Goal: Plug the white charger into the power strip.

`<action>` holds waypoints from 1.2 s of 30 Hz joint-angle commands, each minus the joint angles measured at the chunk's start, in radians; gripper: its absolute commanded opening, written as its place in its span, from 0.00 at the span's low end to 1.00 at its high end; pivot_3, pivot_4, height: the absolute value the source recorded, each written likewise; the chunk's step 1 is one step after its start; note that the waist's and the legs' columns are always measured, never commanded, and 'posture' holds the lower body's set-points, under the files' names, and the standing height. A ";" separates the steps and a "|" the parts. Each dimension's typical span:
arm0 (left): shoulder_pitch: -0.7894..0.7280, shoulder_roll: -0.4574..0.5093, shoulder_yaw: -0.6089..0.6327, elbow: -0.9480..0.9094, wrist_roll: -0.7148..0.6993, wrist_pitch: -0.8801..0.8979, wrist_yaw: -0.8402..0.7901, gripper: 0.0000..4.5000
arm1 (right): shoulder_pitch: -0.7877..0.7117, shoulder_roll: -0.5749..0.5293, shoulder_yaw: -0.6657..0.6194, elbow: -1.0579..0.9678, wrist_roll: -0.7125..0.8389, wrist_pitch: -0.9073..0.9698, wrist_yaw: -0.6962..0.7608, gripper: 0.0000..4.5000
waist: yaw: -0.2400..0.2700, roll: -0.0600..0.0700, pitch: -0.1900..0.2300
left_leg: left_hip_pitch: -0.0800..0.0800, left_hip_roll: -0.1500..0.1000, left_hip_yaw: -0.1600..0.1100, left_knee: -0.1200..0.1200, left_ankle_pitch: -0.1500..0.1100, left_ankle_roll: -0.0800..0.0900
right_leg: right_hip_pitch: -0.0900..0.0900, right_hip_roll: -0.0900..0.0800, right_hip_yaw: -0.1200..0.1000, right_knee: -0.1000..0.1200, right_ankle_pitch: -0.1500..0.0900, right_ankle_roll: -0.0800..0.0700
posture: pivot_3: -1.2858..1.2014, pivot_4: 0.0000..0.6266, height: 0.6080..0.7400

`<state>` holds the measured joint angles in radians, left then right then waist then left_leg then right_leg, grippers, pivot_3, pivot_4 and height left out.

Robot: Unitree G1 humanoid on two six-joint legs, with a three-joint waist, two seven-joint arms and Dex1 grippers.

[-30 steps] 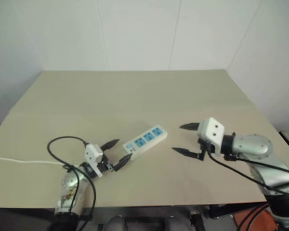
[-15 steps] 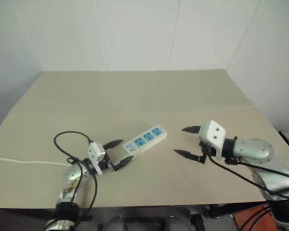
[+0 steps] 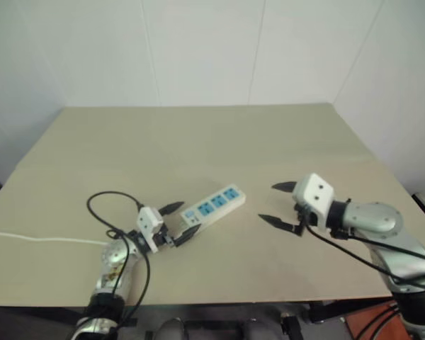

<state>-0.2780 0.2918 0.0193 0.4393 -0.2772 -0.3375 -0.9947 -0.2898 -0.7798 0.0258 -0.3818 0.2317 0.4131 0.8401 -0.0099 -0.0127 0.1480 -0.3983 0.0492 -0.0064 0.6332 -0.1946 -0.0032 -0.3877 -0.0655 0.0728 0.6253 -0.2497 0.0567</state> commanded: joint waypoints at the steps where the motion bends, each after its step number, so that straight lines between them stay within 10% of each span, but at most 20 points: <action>1: 0.011 -0.001 -0.028 0.011 0.020 0.049 0.014 1.00 | -0.010 -0.005 -0.024 -0.019 -0.005 0.000 -0.015 1.00 | 0.000 0.001 -0.001 | 0.000 0.000 0.000 0.000 0.000 0.000 | 0.000 0.000 0.000 0.000 0.000 0.001 | 0.52 0.24 1.00; 25: 0.075 0.032 -0.091 -0.122 0.089 0.175 0.127 1.00 | -0.006 0.003 -0.008 -0.014 -0.030 0.003 -0.025 1.00 | -0.001 0.001 -0.002 | 0.000 0.000 0.000 -0.001 0.000 0.000 | 0.000 0.000 0.000 -0.001 -0.001 0.002 | 0.52 0.24 1.00; 29: 0.091 0.023 -0.090 -0.166 0.039 0.219 0.111 0.81 | 0.002 0.003 -0.010 -0.018 -0.029 0.001 -0.024 1.00 | -0.001 0.001 -0.002 | 0.000 0.000 0.000 0.000 0.000 0.000 | 0.000 0.000 0.000 -0.001 -0.002 0.002 | 0.52 0.24 1.00; 36: 0.138 0.004 -0.088 -0.238 0.021 0.248 0.139 0.81 | 0.007 0.004 -0.011 -0.012 -0.037 -0.003 -0.025 1.00 | -0.001 0.001 -0.002 | -0.001 0.000 0.000 -0.001 0.000 0.000 | -0.001 0.000 0.000 -0.002 -0.002 0.002 | 0.52 0.24 1.00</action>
<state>-0.1656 0.3049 -0.0440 0.2003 -0.2630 -0.1219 -0.8624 -0.2759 -0.7759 0.0273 -0.3813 0.1984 0.4154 0.8249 -0.0110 -0.0121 0.1458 -0.3992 0.0492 -0.0064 0.6320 -0.1947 -0.0033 -0.3885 -0.0658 0.0729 0.6234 -0.2514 0.0586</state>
